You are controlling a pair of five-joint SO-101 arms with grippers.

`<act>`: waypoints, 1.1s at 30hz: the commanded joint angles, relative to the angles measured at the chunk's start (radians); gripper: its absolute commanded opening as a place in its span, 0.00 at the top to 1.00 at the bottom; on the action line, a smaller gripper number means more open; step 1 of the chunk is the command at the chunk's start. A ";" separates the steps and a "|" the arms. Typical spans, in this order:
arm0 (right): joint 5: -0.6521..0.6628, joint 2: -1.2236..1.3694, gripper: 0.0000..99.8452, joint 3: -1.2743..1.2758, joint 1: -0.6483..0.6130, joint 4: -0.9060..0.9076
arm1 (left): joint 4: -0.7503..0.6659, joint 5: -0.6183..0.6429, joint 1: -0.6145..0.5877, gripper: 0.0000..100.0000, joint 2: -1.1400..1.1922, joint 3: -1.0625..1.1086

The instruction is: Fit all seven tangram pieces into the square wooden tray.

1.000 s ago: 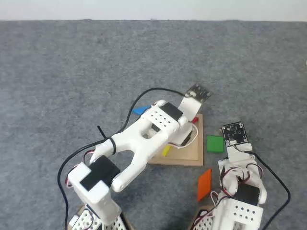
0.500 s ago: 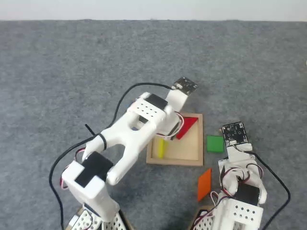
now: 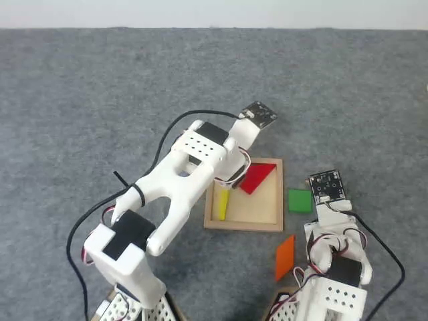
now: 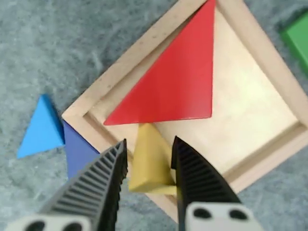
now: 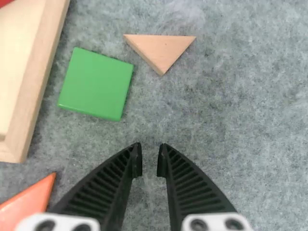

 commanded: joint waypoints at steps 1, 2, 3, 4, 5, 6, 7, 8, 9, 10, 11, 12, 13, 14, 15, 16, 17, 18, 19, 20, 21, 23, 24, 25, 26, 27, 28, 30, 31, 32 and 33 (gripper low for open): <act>0.005 -0.010 0.93 0.015 0.005 -0.001 | 0.014 -0.035 -0.020 0.85 -0.044 -0.041; 0.005 -0.010 0.93 0.015 0.005 -0.001 | 0.014 -0.046 -0.028 0.85 -0.048 -0.038; 0.005 -0.010 0.93 0.015 0.005 -0.001 | 0.018 -0.055 -0.035 0.85 -0.049 -0.036; 0.005 -0.010 0.93 0.015 0.005 -0.001 | 0.029 -0.061 -0.043 0.85 -0.049 -0.039; 0.005 -0.010 0.93 0.015 0.005 -0.001 | 0.038 -0.068 -0.054 0.85 -0.051 -0.041; 0.005 -0.010 0.93 0.015 0.005 -0.001 | 0.044 -0.078 -0.064 0.85 -0.051 -0.041; 0.005 -0.010 0.93 0.015 0.005 -0.001 | 0.048 -0.091 -0.075 0.85 -0.051 -0.041; 0.005 -0.010 0.93 0.015 0.005 -0.001 | 0.048 -0.101 -0.086 0.85 -0.051 -0.041; 0.005 -0.010 0.93 0.015 0.005 -0.001 | 0.048 -0.107 -0.097 0.85 -0.051 -0.041; 0.005 -0.010 0.93 0.015 0.005 -0.001 | 0.048 -0.117 -0.106 0.85 -0.051 -0.041; 0.005 -0.010 0.93 0.015 0.005 -0.001 | 0.048 -0.130 -0.112 0.85 -0.051 -0.041; 0.005 -0.010 0.93 0.015 0.005 -0.001 | 0.048 -0.144 -0.112 0.85 -0.051 -0.041; 0.005 -0.010 0.93 0.015 0.005 -0.001 | 0.048 -0.155 -0.112 0.85 -0.051 -0.036; 0.005 -0.010 0.93 0.015 0.005 -0.001 | 0.048 -0.163 -0.107 0.85 -0.044 -0.036; 0.005 -0.010 0.93 0.015 0.005 -0.001 | 0.046 -0.169 -0.104 0.85 -0.041 -0.036; 0.005 -0.010 0.93 0.015 0.005 -0.001 | 0.043 -0.172 -0.104 0.85 -0.041 -0.035; 0.005 -0.010 0.93 0.015 0.005 -0.001 | 0.041 -0.178 -0.106 0.85 -0.041 -0.035; 0.005 -0.010 0.93 0.015 0.005 -0.001 | 0.041 -0.186 -0.110 0.85 -0.041 -0.035; 0.005 -0.010 0.93 0.015 0.005 -0.001 | 0.041 -0.199 -0.112 0.85 -0.041 -0.035; 0.005 -0.010 0.93 0.015 0.005 -0.001 | 0.043 -0.218 -0.117 0.85 -0.041 -0.035; 0.005 -0.010 0.93 0.015 0.005 -0.001 | 0.046 -0.230 -0.129 0.85 -0.041 -0.033; 0.005 -0.010 0.93 0.015 0.005 -0.001 | 0.043 -0.245 -0.153 0.85 -0.041 -0.031; 0.005 -0.010 0.93 0.015 0.005 -0.001 | 0.041 -0.245 -0.169 0.85 -0.046 -0.031; 0.005 -0.010 0.93 0.015 0.005 -0.001 | 0.041 -0.249 -0.180 0.85 -0.049 -0.031; 0.005 -0.010 0.93 0.015 0.005 -0.001 | 0.043 -0.264 -0.189 0.85 -0.051 -0.031; 0.005 -0.010 0.93 0.015 0.005 -0.001 | 0.044 -0.282 -0.195 0.85 -0.051 -0.031; 0.005 -0.010 0.93 0.015 0.005 -0.001 | 0.044 -0.292 -0.195 0.85 -0.051 -0.030; 0.005 -0.010 0.93 0.015 0.005 -0.001 | 0.046 -0.292 -0.195 0.85 -0.049 -0.028; 0.005 -0.010 0.93 0.015 0.005 -0.001 | 0.044 -0.292 -0.193 0.85 -0.048 -0.028; 0.005 -0.010 0.93 0.015 0.005 -0.001 | 0.041 -0.292 -0.193 0.85 -0.046 -0.028; 0.005 -0.010 0.93 0.015 0.005 -0.001 | 0.040 -0.293 -0.190 0.85 -0.044 -0.028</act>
